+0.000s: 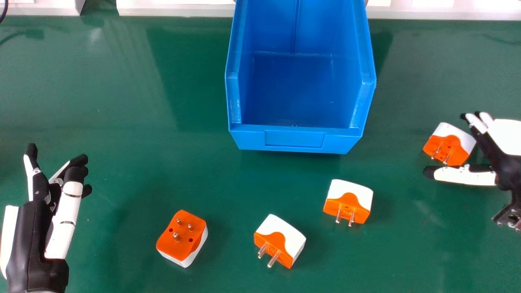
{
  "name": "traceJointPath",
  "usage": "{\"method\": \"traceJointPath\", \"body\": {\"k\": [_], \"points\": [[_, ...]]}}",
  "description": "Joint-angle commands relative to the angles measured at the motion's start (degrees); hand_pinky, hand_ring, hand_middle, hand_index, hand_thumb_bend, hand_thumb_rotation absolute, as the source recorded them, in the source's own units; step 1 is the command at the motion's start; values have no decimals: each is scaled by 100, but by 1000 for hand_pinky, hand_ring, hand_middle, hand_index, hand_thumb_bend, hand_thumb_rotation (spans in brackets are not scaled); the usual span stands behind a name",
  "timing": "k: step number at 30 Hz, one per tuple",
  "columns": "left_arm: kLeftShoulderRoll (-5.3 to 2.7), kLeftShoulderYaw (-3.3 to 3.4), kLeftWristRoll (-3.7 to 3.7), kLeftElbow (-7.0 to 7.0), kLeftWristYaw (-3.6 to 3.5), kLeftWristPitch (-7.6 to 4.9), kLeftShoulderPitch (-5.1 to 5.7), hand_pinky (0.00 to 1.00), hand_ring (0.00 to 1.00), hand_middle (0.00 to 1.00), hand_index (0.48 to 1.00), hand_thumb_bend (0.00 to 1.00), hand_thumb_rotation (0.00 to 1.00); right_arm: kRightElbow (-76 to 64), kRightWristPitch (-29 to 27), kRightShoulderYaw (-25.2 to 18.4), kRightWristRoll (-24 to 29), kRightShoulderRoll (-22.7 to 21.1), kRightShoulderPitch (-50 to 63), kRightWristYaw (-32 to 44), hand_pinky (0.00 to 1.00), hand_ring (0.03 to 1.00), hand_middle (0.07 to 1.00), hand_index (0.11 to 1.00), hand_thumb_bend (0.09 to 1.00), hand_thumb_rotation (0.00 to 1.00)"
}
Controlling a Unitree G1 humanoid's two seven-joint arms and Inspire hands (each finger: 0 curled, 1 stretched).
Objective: Pick all objects and put in blue box
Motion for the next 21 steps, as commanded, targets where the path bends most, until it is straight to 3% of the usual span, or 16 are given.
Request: {"method": "traceJointPath", "body": {"k": [1, 3, 8, 14, 16, 21], "points": [[12, 40, -34, -164, -34, -31, 80, 811, 856, 854, 847, 490, 788, 28, 77, 46, -26, -91, -234, 57, 911, 975, 996, 961, 583, 821], [23, 47, -24, -168, -47, -37, 97, 810, 858, 856, 849, 492, 801, 82, 91, 120, -72, -83, -301, 73, 915, 975, 997, 962, 579, 822], [16, 62, -85, -195, -98, -34, 121, 808, 857, 856, 847, 487, 803, 155, 103, 235, -77, -73, -394, 61, 899, 961, 981, 946, 574, 815], [47, 78, -68, -236, -110, -15, 163, 812, 859, 856, 850, 480, 818, 204, 276, 360, -88, -52, -489, 141, 899, 955, 975, 942, 539, 830], [47, 88, -92, -253, -118, 8, 167, 812, 857, 855, 848, 476, 813, 202, 314, 379, -83, -52, -501, 156, 890, 950, 971, 938, 522, 818], [71, 116, -61, -281, -129, 52, 196, 817, 862, 860, 858, 485, 830, 348, 345, 429, -105, -36, -551, 80, 874, 942, 965, 929, 490, 752]]}}
